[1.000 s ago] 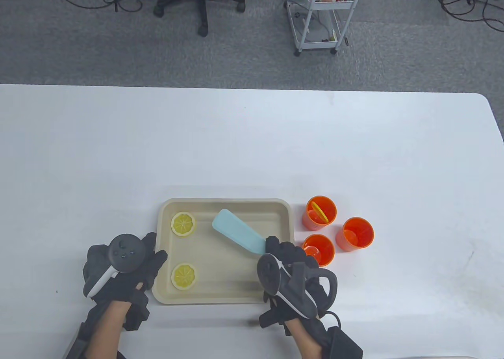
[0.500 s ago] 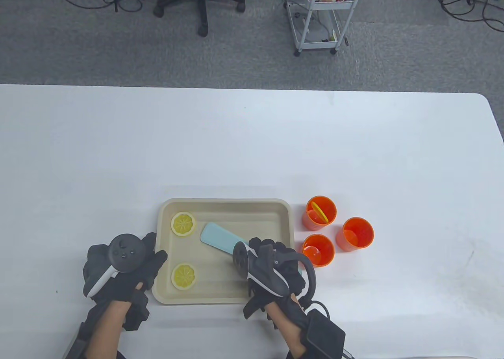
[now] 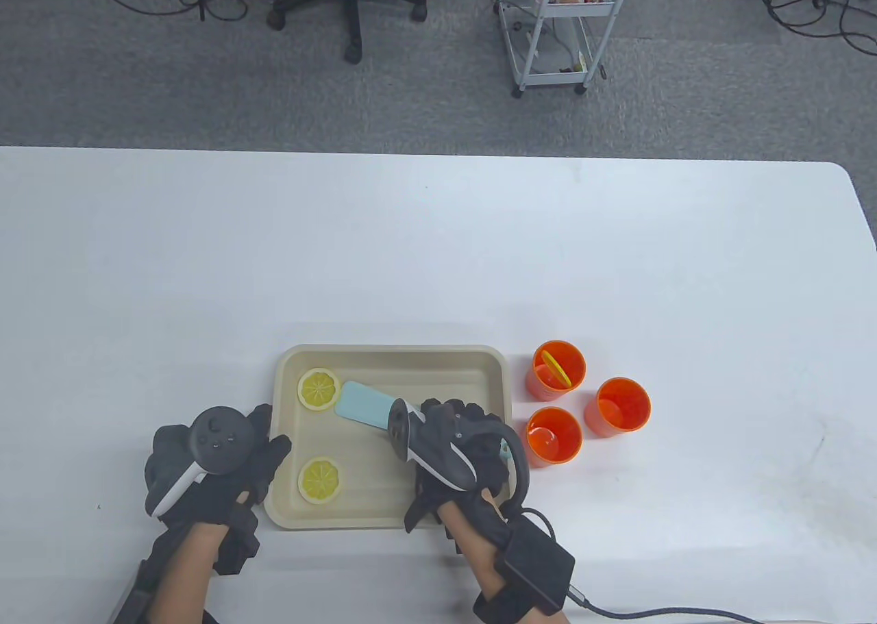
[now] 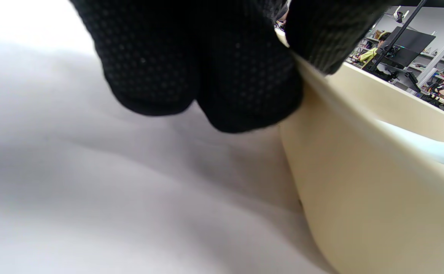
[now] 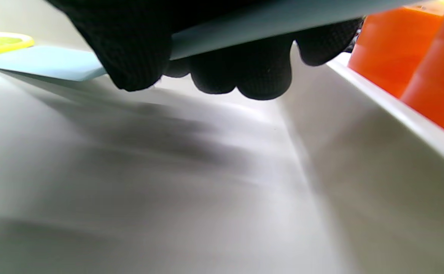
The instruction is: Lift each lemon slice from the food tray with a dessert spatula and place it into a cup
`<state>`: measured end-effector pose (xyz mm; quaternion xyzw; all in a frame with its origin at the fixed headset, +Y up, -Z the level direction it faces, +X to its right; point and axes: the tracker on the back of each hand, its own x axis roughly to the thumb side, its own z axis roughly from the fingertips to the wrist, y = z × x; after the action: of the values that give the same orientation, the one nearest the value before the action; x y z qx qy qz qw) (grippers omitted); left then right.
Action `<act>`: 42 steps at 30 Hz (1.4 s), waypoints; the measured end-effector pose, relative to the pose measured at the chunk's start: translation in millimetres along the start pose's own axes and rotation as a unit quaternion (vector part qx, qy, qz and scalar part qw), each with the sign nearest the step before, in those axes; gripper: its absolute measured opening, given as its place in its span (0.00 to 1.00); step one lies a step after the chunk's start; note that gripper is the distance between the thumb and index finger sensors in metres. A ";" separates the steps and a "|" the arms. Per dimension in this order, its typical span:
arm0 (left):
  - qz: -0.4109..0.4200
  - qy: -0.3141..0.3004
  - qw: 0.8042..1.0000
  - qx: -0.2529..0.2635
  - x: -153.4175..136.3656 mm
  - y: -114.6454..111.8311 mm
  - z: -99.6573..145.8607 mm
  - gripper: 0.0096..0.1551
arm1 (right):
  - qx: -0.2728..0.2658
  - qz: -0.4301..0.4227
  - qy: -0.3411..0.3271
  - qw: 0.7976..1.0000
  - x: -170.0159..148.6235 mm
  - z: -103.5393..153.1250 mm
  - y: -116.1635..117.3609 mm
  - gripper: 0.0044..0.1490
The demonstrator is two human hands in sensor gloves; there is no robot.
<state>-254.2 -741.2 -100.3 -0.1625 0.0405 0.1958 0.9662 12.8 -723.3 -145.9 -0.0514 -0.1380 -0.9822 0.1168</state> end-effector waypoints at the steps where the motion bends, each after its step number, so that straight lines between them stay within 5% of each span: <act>1: 0.000 0.000 1.000 0.000 0.0 0.0 0.0 0.41 | 0.002 0.003 0.001 1.000 0.9 -0.7 0.3 0.36; 29: -0.003 0.000 1.000 -0.001 0.4 -0.5 -0.3 0.41 | 0.003 -0.077 -0.029 0.997 28.8 -9.4 -0.5 0.36; 42: -0.002 0.000 1.000 0.000 0.3 -0.8 0.1 0.41 | -0.047 -0.101 -0.044 0.993 33.4 -0.6 -7.1 0.36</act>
<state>-253.6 -741.8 -100.0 -0.1624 0.0406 0.1936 0.9667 -21.3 -724.1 -143.8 -0.0859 -0.1010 -0.9911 0.0082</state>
